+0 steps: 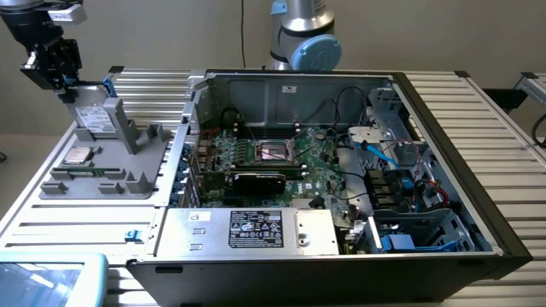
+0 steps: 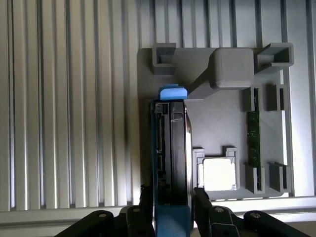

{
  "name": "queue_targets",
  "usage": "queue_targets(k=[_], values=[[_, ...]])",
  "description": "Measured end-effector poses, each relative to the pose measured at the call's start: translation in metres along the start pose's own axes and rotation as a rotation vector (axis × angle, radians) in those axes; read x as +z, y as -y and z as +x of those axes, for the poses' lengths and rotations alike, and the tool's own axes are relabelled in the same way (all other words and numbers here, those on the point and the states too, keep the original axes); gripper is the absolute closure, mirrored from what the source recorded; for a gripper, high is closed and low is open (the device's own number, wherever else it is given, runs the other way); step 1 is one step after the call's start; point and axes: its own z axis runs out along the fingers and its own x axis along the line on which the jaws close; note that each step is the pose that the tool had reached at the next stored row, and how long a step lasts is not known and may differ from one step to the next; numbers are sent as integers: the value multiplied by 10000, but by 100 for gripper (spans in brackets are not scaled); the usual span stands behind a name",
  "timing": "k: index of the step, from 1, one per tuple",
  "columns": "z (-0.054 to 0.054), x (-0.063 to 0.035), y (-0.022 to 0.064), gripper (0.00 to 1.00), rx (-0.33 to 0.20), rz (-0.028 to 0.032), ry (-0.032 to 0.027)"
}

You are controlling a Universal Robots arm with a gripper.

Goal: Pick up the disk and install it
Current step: 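Pick up the disk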

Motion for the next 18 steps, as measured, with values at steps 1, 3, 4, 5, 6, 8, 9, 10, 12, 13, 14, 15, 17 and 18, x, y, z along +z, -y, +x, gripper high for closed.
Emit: queue_targets(k=[1,3,4,5,6,8,9,10,12,13,14,15,17,18], values=[[0,0,0,55,0,0,0],[1,0,1,55,2,1,-20],[1,0,1,55,3,1,-29],[1,0,1,55,3,1,-34],[0,0,0,55,2,1,-37],[0,0,1,55,2,1,-40],[0,0,1,55,2,1,-42],[0,0,1,55,2,1,-43],[0,0,2,55,2,2,-54],[0,0,2,55,2,2,-57],[0,0,2,56,2,2,-61],[1,0,2,56,3,2,-65],[0,1,2,62,3,3,-72],[-1,1,2,62,3,3,-79]])
